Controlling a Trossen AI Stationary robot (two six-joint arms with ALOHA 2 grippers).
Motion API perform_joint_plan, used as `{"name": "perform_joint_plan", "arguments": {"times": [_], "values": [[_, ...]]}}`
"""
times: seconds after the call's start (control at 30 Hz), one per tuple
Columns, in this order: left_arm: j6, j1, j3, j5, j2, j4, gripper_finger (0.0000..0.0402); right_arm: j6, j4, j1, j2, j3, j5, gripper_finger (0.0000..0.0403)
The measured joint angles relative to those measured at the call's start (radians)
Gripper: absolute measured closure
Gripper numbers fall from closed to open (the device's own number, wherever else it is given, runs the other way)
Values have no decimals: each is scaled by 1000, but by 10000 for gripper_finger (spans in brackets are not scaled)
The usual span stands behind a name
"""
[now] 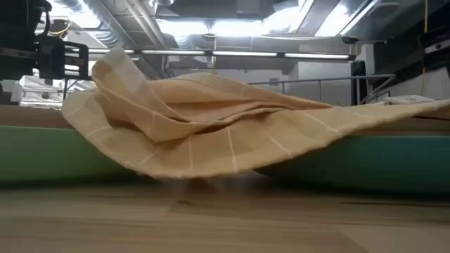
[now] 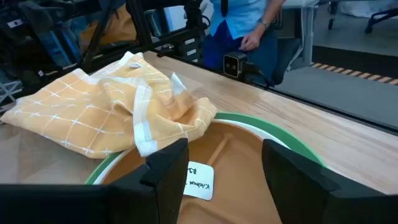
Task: Sort dishes
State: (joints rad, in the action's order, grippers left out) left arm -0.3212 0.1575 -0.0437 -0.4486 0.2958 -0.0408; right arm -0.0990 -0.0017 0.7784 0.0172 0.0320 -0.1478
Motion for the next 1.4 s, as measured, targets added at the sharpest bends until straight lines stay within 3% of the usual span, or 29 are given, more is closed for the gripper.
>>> {"name": "perform_joint_plan", "arguments": {"times": [1.4], "values": [[0,0,0,0,0,0,208,23,42,0,0,-5,-5,251]]}}
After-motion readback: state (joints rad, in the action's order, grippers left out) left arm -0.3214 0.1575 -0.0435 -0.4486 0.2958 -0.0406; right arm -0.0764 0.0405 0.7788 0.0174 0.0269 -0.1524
